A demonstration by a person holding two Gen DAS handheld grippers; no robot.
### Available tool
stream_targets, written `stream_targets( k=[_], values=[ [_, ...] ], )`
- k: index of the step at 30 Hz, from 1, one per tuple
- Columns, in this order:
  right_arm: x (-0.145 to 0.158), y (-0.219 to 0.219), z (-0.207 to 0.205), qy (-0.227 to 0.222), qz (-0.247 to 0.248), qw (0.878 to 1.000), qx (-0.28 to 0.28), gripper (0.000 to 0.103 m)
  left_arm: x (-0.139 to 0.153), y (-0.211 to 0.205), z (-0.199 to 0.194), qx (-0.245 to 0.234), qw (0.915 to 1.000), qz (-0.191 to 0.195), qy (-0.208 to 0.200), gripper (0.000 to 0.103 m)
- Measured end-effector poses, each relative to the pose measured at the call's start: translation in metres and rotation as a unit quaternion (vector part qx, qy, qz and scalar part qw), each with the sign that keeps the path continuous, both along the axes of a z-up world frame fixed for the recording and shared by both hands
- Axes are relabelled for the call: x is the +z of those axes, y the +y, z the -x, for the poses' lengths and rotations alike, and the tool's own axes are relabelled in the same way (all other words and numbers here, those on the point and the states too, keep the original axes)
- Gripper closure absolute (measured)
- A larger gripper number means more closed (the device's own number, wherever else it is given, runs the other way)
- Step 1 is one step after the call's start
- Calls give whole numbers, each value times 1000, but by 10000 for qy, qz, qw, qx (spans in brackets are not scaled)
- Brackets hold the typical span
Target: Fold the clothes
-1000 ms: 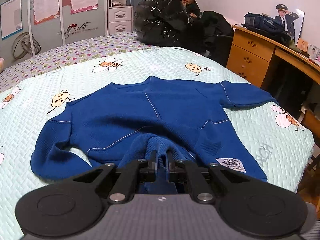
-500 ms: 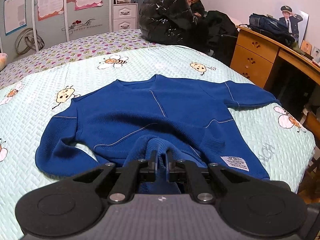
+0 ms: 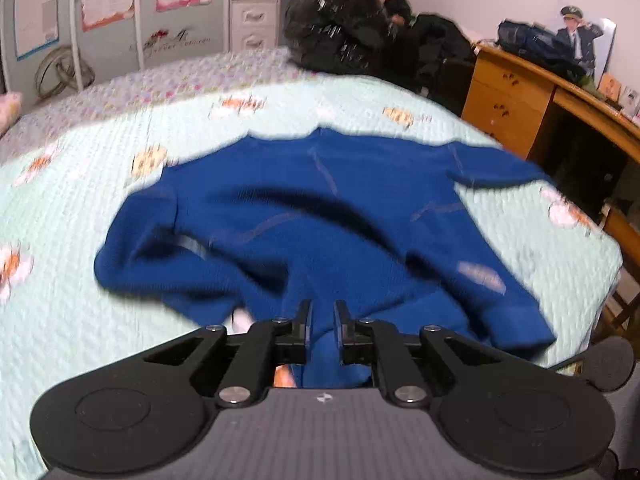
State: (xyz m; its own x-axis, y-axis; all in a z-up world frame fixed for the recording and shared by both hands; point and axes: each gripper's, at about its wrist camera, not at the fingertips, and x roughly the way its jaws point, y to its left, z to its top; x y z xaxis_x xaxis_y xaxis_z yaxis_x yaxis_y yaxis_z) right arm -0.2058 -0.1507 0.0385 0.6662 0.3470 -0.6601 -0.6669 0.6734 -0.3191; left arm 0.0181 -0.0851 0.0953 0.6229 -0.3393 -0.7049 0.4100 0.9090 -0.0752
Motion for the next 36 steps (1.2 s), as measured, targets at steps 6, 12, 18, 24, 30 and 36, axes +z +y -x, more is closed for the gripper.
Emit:
stream_targets(
  k=[6,12,18,24,30,36],
  values=[
    [-7,6,-2,59,-76,9998,-173,101,-31,12,34,-97,9990,82,423,90],
    [-13,4,-5,172,-438,9976,-506,100,-52,18,56,63,9993,119,346,64],
    [-13,-4,-7,261,-1065,9893,-960,89,-73,0,44,311,9993,-179,-54,39],
    [-1,-17,3,173,-1456,9791,-1409,81,-85,-1,15,764,9970,93,-23,60],
    [-2,-35,11,-146,-1374,9692,-2037,48,-81,7,18,1364,9885,-542,-355,99],
    [-5,-52,17,-448,-1274,9551,-2638,46,-49,10,66,1164,9758,-1263,-1354,99]
  ],
)
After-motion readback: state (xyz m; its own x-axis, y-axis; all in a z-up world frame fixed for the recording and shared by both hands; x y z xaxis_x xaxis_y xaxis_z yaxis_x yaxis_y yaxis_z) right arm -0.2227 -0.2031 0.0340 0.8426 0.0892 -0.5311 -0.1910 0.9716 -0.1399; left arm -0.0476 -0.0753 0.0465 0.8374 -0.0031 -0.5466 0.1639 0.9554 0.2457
